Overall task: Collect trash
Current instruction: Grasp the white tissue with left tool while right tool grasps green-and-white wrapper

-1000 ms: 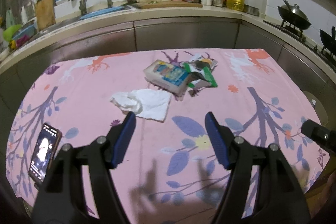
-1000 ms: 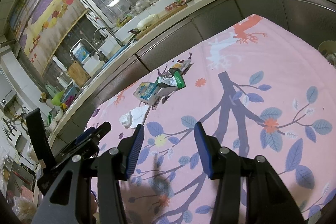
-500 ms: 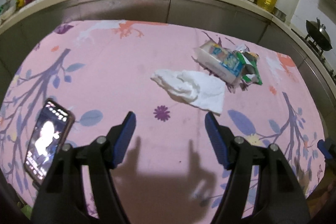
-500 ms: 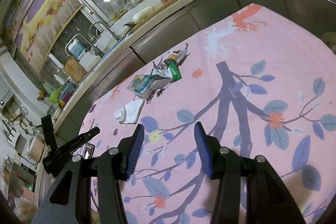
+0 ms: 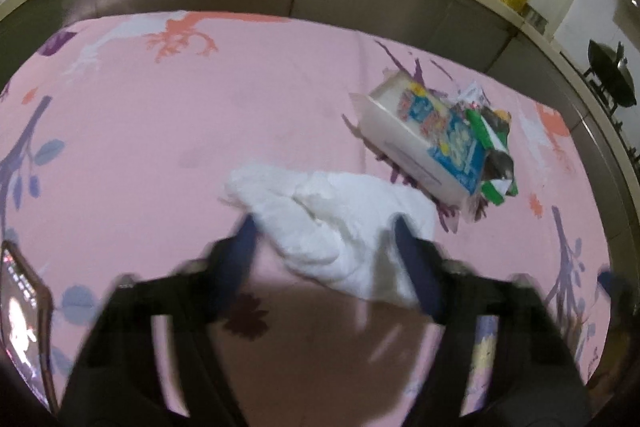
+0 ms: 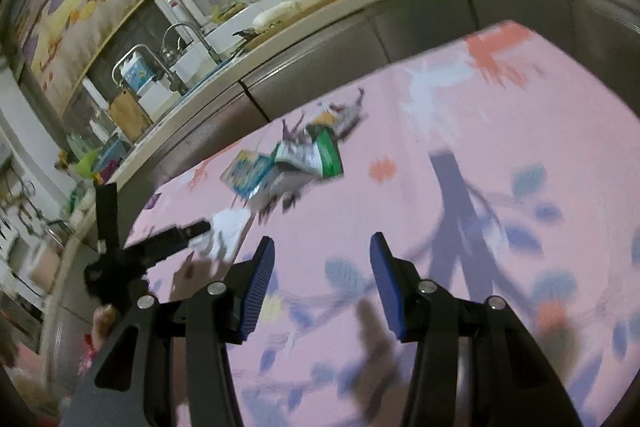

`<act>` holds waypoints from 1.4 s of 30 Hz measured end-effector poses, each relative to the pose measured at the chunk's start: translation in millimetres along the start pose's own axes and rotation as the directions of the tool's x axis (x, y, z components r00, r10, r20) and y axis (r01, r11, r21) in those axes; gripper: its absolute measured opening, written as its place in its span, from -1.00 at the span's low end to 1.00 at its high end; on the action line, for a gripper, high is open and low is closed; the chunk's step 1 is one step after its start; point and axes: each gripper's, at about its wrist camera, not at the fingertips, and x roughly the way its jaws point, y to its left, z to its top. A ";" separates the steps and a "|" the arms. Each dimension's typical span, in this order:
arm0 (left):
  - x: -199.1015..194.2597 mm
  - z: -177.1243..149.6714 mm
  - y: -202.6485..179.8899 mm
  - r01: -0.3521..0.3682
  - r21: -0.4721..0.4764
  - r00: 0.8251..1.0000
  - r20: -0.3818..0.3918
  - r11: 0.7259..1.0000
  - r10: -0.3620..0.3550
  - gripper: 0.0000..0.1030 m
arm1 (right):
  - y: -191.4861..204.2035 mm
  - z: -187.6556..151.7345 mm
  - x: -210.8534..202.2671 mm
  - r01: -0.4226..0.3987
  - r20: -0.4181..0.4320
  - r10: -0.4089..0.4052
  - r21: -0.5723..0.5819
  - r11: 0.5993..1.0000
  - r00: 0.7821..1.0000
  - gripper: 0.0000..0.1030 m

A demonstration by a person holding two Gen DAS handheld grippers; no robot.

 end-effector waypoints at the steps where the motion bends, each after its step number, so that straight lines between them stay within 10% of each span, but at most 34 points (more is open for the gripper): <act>1: 3.6 -1.5 -2.0 0.020 0.000 1.000 -0.018 1.000 -0.020 -0.46 | 0.2 8.3 12.2 -0.005 -0.009 0.005 -0.008 1.000 1.000 -0.08; 12: -35.6 -39.4 -18.8 0.144 0.049 0.989 0.019 0.988 -0.145 -0.74 | -13.6 62.1 130.1 0.041 -0.102 -0.045 -0.043 0.998 0.994 -0.10; 16: -50.2 -46.0 -21.3 0.183 0.042 0.983 0.026 0.982 -0.184 -0.74 | -4.6 58.1 131.6 -0.021 -0.170 0.004 -0.100 0.995 0.985 -0.99; 34: -97.1 -71.7 -130.7 0.301 0.238 0.950 0.005 0.923 -0.311 -0.74 | -92.9 -36.0 -105.7 0.038 0.107 -0.045 0.066 0.997 0.993 -1.00; 42: -87.9 -76.2 -273.5 0.409 0.423 0.908 -0.101 0.808 -0.407 -0.74 | -181.1 -42.7 -187.4 0.131 0.282 -0.195 0.228 0.965 0.939 -1.00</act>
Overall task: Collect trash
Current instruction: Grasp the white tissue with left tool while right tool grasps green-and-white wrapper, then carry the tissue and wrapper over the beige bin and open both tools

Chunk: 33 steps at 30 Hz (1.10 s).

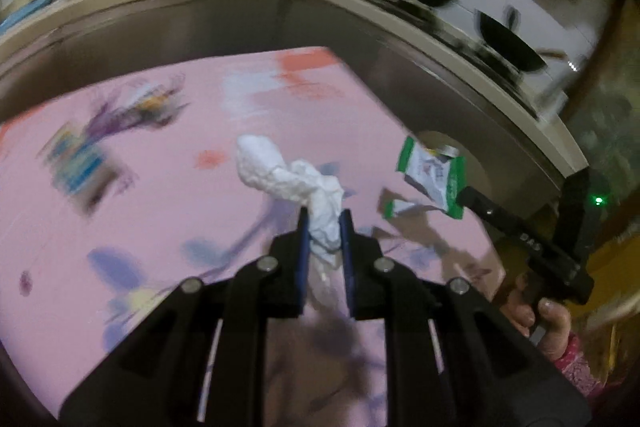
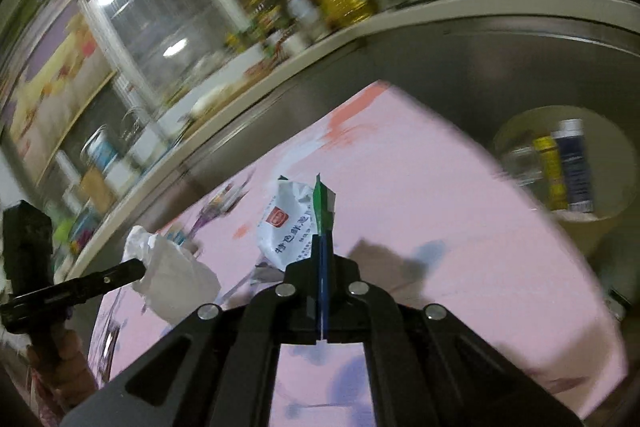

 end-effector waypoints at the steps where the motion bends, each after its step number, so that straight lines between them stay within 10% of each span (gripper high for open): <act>1: 14.1 11.9 -24.4 0.024 0.046 1.000 -0.005 0.999 -0.024 -0.74 | -15.3 4.2 -7.3 0.018 0.023 -0.019 0.025 1.000 1.000 -1.00; 12: 162.4 84.4 -209.5 0.246 0.248 0.968 -0.119 0.937 -0.223 -0.74 | -168.5 39.3 -56.8 0.258 0.152 -0.291 0.206 0.944 0.945 -1.00; 20: 243.0 91.6 -253.8 0.225 0.272 0.969 -0.159 0.935 -0.187 -0.71 | -211.7 45.2 -24.8 0.254 0.097 -0.286 0.256 0.933 0.953 -1.00; 24: 271.2 86.8 -264.5 0.175 0.299 0.972 -0.206 0.938 -0.116 0.02 | -214.0 41.7 -12.0 0.244 0.064 -0.267 0.252 0.937 0.961 -0.99; 33: 244.2 77.8 -248.5 0.128 0.315 0.982 -0.170 0.940 -0.077 0.02 | -201.9 36.3 -32.5 0.216 0.122 -0.256 0.270 0.938 0.959 -0.10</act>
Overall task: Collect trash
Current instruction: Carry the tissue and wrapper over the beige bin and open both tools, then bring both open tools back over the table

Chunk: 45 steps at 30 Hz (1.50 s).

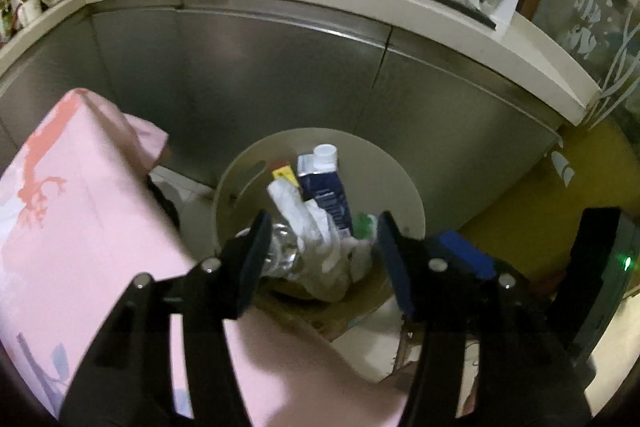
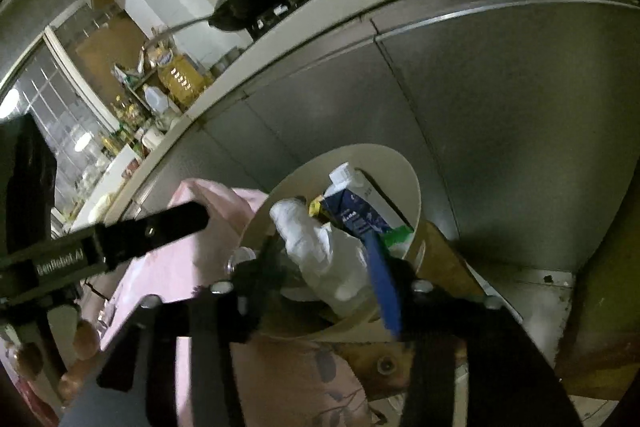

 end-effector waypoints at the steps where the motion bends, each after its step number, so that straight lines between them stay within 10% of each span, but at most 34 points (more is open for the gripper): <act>1: -10.3 -5.4 2.1 -0.015 0.000 1.000 0.016 1.000 0.015 0.02 | 1.1 -0.2 -6.0 -0.008 0.010 0.007 0.010 1.000 1.000 -0.10; 19: -148.6 -115.0 32.1 -0.382 -0.035 0.909 0.168 0.923 0.382 0.08 | 66.9 -48.7 -73.0 -0.090 -0.031 0.093 0.077 0.993 0.995 -0.09; 45: -218.5 -161.3 43.1 -0.439 -0.118 0.870 0.193 0.891 0.454 0.24 | 126.1 -62.3 -107.7 -0.117 -0.016 0.117 0.018 0.993 0.993 0.13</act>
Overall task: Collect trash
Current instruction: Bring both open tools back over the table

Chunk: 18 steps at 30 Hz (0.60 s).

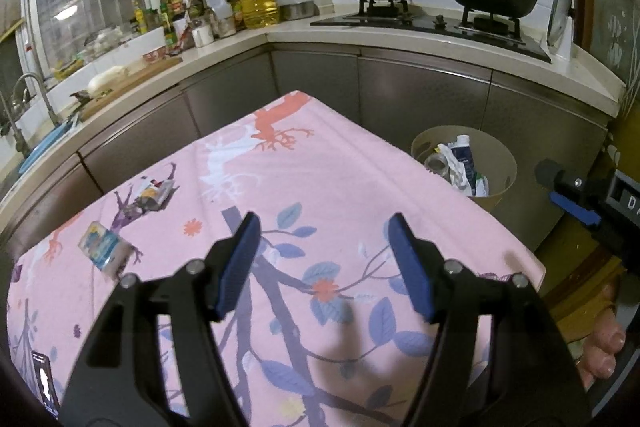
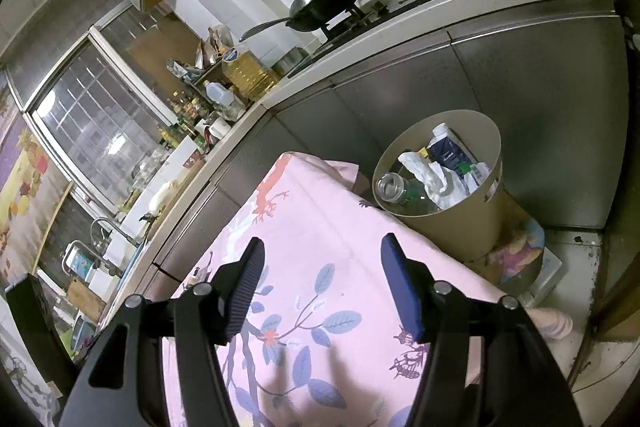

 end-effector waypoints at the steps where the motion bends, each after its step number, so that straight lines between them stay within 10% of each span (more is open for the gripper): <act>1: 0.2 0.2 0.2 0.002 -0.001 1.000 0.000 1.000 -0.002 0.24 | -0.7 0.1 -0.6 0.002 0.003 -0.002 0.004 1.000 1.000 0.13; 18: -5.8 -1.2 -7.1 0.009 0.035 1.000 0.002 0.999 -0.009 0.24 | -10.9 -1.6 -3.4 0.017 0.004 -0.017 0.044 0.999 1.000 0.13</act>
